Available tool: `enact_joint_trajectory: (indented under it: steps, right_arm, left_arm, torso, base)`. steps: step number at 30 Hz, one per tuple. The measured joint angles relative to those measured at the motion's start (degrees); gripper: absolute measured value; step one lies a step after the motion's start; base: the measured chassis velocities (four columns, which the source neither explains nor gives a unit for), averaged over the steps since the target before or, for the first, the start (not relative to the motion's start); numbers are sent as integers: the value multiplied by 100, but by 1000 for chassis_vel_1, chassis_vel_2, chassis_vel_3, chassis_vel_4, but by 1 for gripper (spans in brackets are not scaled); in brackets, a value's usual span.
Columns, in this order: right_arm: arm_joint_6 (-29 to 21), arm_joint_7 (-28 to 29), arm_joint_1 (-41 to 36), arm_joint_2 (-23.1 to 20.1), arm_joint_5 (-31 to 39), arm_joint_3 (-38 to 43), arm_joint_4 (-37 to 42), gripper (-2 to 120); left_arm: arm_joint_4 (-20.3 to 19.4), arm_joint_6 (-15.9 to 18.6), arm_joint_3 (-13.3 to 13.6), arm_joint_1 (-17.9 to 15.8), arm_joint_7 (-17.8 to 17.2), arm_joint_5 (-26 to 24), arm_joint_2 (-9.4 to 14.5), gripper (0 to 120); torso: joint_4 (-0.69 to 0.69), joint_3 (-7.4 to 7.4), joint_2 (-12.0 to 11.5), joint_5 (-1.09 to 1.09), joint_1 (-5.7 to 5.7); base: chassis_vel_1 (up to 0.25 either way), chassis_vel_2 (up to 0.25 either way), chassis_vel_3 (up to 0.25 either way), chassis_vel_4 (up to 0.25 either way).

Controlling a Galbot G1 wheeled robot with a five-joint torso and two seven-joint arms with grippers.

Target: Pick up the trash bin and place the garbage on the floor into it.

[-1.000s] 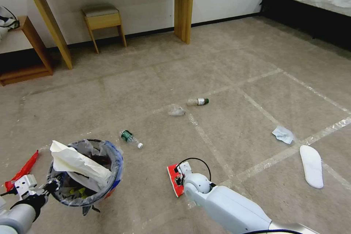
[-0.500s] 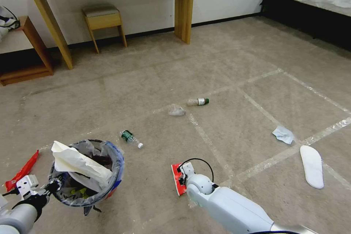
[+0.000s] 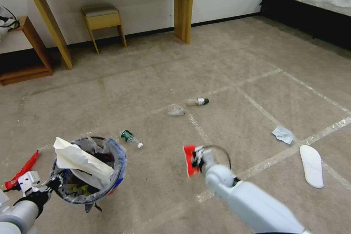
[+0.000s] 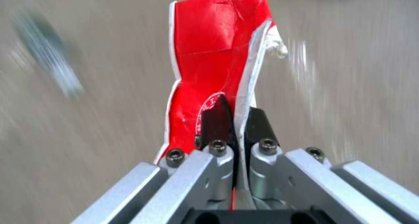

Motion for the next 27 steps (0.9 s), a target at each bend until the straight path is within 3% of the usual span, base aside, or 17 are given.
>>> enact_joint_trajectory:
  steps: [12,21,27]
  right_arm:
    - [1779,-1383,815,-243,414,357,1221,0]
    - [2404,-2107,1536,-461,801,-165,1751,0]
    - [2418,-2137,2061,-192,1164,-810,1887,0]
  left_arm:
    - [-184,90,140,-12,-67,-152,138,1]
    - [-193,200,237,-131,-153,-383,445,1]
    - [-205,250,246,-153,-211,-618,681,1]
  torso:
    - [1,0,0,0,0]
    - [0,0,0,-1,0]
    - [1,0,0,-2,0]
  base:
    - [0,0,0,0]
    - [0,0,0,0]
    - [0,0,0,0]
